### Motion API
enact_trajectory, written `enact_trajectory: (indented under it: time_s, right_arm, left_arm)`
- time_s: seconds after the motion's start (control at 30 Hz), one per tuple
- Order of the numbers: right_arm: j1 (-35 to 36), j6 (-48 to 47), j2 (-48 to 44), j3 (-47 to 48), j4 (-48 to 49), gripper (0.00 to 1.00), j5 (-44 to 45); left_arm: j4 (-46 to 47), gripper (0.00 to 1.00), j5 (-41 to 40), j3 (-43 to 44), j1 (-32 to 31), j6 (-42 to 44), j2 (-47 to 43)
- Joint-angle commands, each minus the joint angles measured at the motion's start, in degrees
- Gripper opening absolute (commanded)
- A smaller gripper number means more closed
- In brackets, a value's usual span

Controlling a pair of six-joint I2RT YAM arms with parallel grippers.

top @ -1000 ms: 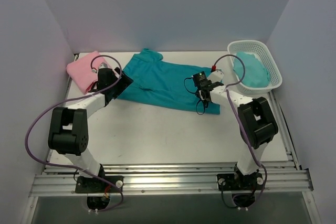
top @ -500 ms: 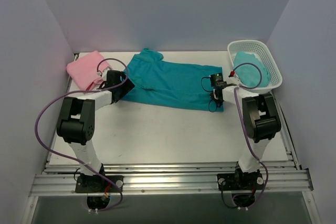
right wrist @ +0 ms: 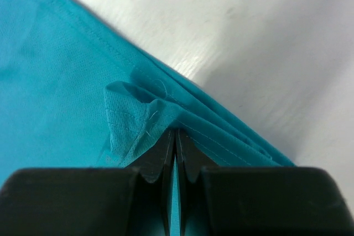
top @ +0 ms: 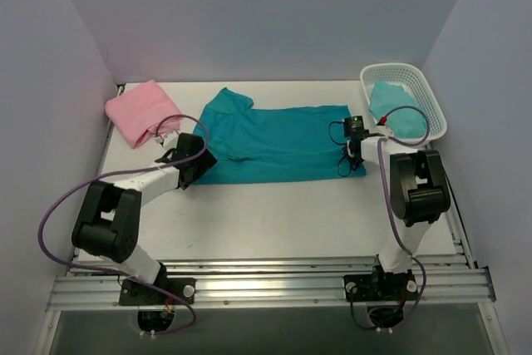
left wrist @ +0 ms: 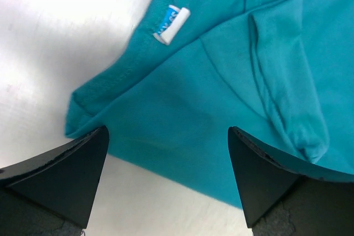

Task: Fold and stack the t-shirts
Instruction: Fold the flattened tshirt in 1/3 of the way

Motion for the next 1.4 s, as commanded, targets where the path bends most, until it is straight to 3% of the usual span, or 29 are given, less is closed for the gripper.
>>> enact_trajectory:
  time_s: [0.0,0.2,0.3,0.33,0.37,0.43,0.47,0.53,0.6,0.73,1.0,1.37]
  right_arm:
    - [-3.2,1.5,0.4,-4.5,-13.4,0.0,3.8]
    - [-3.5,1.0,-4.3,-6.0,-12.6,0.0,2.8]
    - [-1.8,0.2,-7.1,-4.8,-13.2,0.11,3.1]
    - [-1.1,0.0,-9.0,-4.4,-13.4,0.17,4.1]
    - [0.7,0.0,-10.1,-3.3,-14.5,0.31,5.3]
    - [3.7,0.9,-14.0,-1.6,-18.3,0.49,10.4]
    - [7.3,1.3,-15.2,1.1,-19.7,0.68,12.2]
    - [10.5,1.5,-18.3,4.1,-22.8,0.77,14.2]
    - [15.8,-1.5,-19.3,8.9,-22.8,0.78,13.9]
    - [25.6,-13.4,-14.4,16.3,-15.1,0.78,3.9]
    - [38.1,-21.9,12.3,41.8,-20.6,0.76,-2.3]
    - [41.9,-21.6,23.6,50.6,-20.1,0.71,-4.9]
  left_arm:
    - [-9.0,0.97,-6.5,-3.0,-3.1,-2.4,-7.5]
    - [-14.2,0.96,-13.5,-3.2,-6.5,-1.7,-18.2]
    - [-15.6,0.96,-15.8,-1.4,-6.6,-0.7,-21.4]
    - [-16.1,0.96,-15.9,-0.1,-6.6,-0.5,-21.9]
    - [-16.8,0.96,-16.0,0.7,-6.9,-0.4,-22.4]
    - [-18.0,0.96,-17.4,2.8,-7.6,0.1,-23.6]
    - [-18.4,0.96,-17.7,3.5,-8.2,0.3,-24.1]
    - [-17.9,0.96,-18.5,4.4,-9.0,1.4,-25.2]
    - [-17.3,0.96,-18.1,4.8,-9.6,2.0,-25.7]
    - [-16.9,0.96,-17.7,4.8,-10.8,2.0,-25.8]
    - [-17.8,0.96,-18.9,1.9,-13.1,1.8,-29.3]
    - [-19.0,0.96,-21.1,-2.6,-13.6,2.5,-37.0]
